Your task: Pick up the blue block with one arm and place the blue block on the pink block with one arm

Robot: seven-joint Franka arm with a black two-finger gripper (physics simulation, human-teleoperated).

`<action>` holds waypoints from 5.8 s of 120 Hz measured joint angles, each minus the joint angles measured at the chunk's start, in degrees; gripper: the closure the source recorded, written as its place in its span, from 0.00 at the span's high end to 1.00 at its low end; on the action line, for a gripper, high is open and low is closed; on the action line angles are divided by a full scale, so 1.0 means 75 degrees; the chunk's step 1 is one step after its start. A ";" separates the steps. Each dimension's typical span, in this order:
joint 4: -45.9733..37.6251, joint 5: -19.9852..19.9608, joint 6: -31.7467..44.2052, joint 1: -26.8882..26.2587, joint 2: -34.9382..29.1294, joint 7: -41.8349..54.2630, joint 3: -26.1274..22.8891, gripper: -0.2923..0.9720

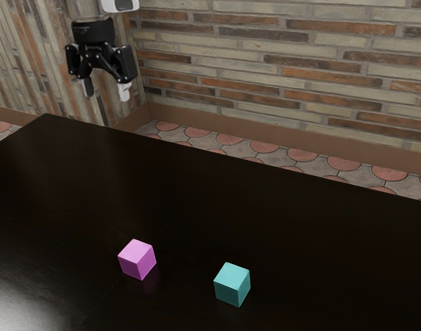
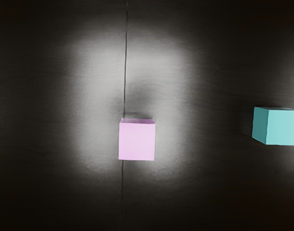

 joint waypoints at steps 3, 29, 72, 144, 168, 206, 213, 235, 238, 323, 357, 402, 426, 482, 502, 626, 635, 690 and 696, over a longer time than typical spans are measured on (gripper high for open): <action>0.0000 0.0004 0.0085 0.0003 0.0000 -0.0018 -0.0003 0.77; 0.0573 0.0211 0.0394 0.0129 -0.0123 -0.0146 -0.0257 0.77; 0.1120 0.0987 0.0417 -0.0069 0.0615 -0.0448 -0.2182 0.77; -0.3119 0.0924 0.4366 -0.0035 0.0609 -0.0734 -0.2959 0.77; -0.4288 0.0594 0.5515 -0.0040 0.0311 -0.0770 -0.3262 0.77; -0.5988 0.0316 0.7243 -0.0026 -0.0059 -0.0750 -0.3494 0.77; -0.6207 0.0215 0.7540 -0.0025 -0.0063 -0.0719 -0.3513 0.77; -0.6880 0.0086 0.8425 -0.0047 -0.0025 -0.0655 -0.3599 0.77; -0.6936 0.0079 0.8530 -0.0055 0.0002 -0.0649 -0.3599 0.77; -0.7194 0.0068 1.0028 -0.0025 0.1085 -0.0568 -0.3399 0.77; -0.7020 0.0070 1.0101 -0.0027 0.1536 -0.0581 -0.3291 0.77; -0.6985 0.0092 1.0128 -0.0038 0.1825 -0.0591 -0.3192 0.77; -0.6984 0.0093 1.0185 -0.0040 0.1896 -0.0607 -0.3173 0.74; -0.7004 0.0132 1.0214 -0.0039 0.1532 -0.0647 -0.3230 0.54; -0.7455 0.0160 1.0116 -0.0030 0.0525 -0.0687 -0.3238 0.51; -0.9457 0.0187 0.9014 -0.0019 -0.2399 0.0253 -0.0618 0.51; -0.9458 0.0189 0.8973 -0.0019 -0.2387 0.0380 -0.0483 0.51; -0.9405 0.0209 0.8888 -0.0019 -0.2173 0.0937 -0.0131 0.51; -0.9370 0.0208 0.8883 -0.0018 -0.2148 0.0981 -0.0121 0.51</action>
